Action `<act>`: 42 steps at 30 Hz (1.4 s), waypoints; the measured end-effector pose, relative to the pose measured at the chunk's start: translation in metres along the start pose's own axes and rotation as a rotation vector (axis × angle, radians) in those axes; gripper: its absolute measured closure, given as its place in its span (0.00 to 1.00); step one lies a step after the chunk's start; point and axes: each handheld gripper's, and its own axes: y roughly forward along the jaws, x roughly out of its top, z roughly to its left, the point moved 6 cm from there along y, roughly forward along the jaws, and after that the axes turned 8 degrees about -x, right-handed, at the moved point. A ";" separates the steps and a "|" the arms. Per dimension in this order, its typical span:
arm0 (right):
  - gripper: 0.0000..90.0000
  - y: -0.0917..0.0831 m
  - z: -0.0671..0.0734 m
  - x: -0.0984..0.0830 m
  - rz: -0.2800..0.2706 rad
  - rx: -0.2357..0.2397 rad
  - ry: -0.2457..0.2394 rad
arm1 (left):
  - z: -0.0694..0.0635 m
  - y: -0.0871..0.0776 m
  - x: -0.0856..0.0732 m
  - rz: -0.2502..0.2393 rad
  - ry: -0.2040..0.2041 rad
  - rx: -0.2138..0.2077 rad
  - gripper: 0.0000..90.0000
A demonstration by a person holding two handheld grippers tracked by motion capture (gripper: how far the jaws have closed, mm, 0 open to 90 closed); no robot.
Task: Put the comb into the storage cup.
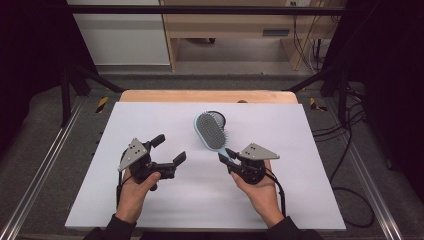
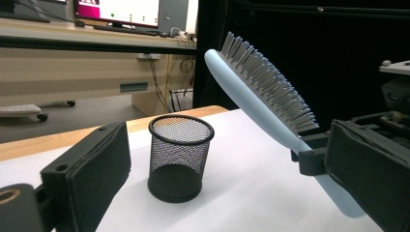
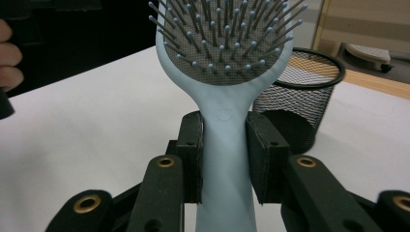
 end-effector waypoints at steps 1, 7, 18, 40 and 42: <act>0.77 0.000 0.003 0.000 0.000 0.005 -0.004 | -0.002 0.001 -0.001 0.002 0.005 -0.005 0.03; 0.77 0.000 0.012 -0.002 -0.003 0.026 -0.015 | -0.009 0.008 -0.006 0.012 -0.003 -0.030 0.03; 0.77 0.003 0.022 -0.005 -0.005 0.043 -0.034 | -0.015 0.011 -0.007 0.009 -0.054 -0.067 0.03; 0.77 0.002 0.036 -0.005 -0.028 0.056 -0.086 | -0.017 0.012 -0.004 -0.041 -0.114 -0.065 0.03; 0.77 0.002 0.036 -0.004 -0.030 0.056 -0.087 | -0.017 0.012 -0.005 -0.043 -0.125 -0.071 0.03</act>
